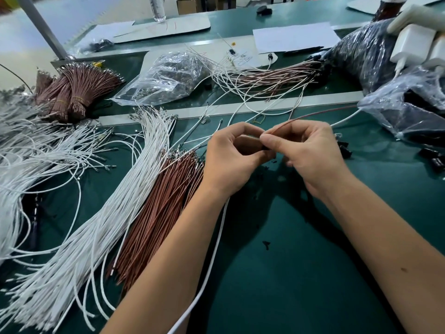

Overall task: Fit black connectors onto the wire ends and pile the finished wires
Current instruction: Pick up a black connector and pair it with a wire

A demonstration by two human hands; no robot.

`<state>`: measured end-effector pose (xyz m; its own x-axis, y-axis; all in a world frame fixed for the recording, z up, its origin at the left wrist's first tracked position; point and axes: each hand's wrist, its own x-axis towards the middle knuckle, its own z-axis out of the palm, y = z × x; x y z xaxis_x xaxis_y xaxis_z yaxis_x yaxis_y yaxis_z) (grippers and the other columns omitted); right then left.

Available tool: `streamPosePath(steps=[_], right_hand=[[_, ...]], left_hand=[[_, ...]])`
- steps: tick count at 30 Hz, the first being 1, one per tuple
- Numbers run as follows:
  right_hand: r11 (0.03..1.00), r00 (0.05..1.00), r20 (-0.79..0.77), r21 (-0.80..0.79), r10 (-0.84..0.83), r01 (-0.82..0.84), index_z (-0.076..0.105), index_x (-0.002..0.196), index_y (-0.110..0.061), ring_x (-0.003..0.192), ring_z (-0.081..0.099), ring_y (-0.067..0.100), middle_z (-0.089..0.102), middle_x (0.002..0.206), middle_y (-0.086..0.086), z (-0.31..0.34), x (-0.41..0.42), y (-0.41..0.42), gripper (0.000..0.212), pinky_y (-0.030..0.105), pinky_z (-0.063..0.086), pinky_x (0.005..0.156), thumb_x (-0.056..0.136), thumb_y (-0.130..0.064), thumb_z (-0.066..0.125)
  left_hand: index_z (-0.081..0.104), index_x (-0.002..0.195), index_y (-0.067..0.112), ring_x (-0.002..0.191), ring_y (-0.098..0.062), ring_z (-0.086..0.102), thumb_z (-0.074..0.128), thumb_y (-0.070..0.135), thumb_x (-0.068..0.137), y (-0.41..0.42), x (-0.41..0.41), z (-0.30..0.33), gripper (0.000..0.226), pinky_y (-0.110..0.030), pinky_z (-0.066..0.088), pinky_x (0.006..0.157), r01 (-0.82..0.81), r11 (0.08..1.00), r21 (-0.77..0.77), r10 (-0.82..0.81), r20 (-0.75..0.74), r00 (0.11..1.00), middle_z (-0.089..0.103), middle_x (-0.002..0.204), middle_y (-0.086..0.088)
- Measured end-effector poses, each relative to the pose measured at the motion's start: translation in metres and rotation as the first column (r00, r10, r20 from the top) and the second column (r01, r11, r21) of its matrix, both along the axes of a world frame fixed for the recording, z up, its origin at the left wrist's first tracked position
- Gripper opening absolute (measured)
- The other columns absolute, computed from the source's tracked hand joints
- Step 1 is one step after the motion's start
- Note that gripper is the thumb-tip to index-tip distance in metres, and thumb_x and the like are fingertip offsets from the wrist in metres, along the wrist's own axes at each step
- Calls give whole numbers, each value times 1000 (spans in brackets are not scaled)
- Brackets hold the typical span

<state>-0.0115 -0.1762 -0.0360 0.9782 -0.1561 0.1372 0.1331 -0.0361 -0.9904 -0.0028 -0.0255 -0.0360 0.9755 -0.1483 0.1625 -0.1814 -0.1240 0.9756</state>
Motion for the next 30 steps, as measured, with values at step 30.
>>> streamPosePath(steps=[30], right_hand=[[796,789,-190,-50,585,-603,72,88,2,46,52,10,64,70,9,6,-9,-3,29,17,33,32,91,-26,67]], left_hand=[[66,88,12,59,-9,61,82,15,60,16,4,21,32,-17,50,58,-147,820,-552,-90,-379,921,71,87,-9]])
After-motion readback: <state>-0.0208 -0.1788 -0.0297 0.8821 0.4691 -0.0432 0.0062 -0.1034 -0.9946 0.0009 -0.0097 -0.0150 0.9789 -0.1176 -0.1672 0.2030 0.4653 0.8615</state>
